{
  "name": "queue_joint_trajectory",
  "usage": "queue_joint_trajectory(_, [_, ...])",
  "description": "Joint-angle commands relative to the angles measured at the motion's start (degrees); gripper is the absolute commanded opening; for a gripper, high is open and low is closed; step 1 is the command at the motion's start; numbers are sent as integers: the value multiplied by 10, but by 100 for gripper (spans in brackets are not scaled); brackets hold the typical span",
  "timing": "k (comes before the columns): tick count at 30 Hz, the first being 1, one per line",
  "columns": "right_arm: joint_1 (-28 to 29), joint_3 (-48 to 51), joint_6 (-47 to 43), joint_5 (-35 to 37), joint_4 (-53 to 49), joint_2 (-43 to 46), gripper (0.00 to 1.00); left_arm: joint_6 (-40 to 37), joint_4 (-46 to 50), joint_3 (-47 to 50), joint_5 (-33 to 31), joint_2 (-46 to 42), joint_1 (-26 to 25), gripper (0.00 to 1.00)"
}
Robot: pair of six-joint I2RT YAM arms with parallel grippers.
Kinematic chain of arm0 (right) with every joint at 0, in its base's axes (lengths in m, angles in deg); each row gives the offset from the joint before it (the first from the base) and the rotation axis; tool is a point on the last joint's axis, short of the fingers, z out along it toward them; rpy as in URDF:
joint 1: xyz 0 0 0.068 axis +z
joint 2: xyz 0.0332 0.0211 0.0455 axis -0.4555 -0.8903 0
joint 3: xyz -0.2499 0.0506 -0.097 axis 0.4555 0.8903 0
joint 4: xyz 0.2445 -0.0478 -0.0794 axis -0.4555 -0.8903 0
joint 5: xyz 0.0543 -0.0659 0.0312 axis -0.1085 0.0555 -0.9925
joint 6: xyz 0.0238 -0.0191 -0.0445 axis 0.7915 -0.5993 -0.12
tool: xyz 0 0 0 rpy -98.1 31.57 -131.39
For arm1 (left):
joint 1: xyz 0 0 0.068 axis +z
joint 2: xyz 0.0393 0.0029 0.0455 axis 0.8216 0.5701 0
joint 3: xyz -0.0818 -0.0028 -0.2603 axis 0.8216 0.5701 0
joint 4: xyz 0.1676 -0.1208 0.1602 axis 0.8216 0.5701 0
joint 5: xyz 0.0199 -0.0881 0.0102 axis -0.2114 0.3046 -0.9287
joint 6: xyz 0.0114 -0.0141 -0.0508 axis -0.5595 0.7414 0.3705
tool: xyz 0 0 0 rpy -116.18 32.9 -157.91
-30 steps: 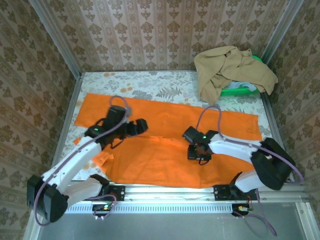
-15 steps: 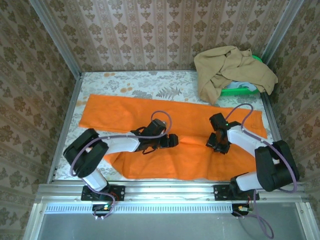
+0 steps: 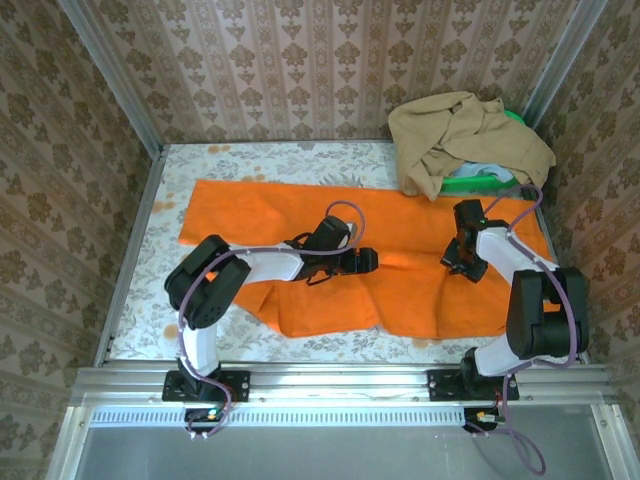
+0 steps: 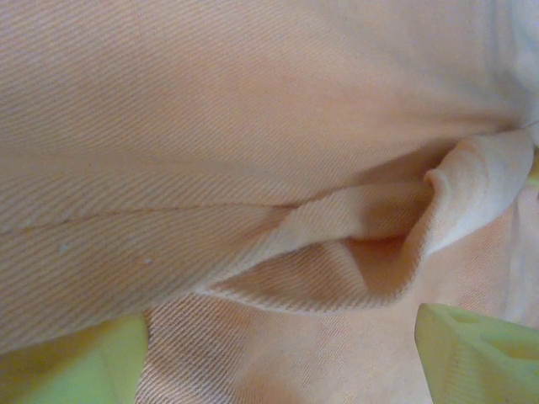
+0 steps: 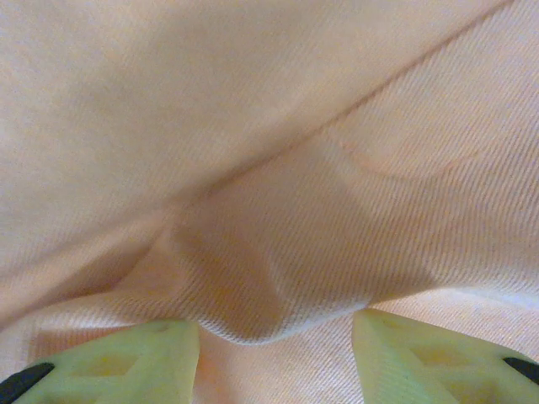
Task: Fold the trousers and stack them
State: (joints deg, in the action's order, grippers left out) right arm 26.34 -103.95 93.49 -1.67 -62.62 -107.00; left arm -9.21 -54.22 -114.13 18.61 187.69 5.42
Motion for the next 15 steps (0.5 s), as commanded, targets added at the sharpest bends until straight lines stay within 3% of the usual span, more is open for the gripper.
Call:
queue_joint_trajectory(1, [30, -41, -30, 13, -25, 50, 54, -60, 109, 1, 14, -88, 2, 92])
queue_joint_trajectory(2, [50, -52, -33, 17, -40, 68, 54, -72, 137, 3, 7, -124, 2, 100])
queue_joint_trajectory(5, [137, -81, -22, 50, -82, 120, 55, -90, 270, 7, -66, -256, 14, 100])
queue_joint_trajectory(9, [239, -89, 11, 52, -84, 143, 56, -30, 478, 55, -177, -398, 77, 100])
queue_joint_trajectory(12, [266, -71, 18, 30, -55, 137, 56, 27, 533, 155, -194, -492, 120, 94])
queue_joint_trajectory(15, [271, -44, 18, 0, -15, 138, 56, 90, 511, 249, -183, -561, 138, 87])
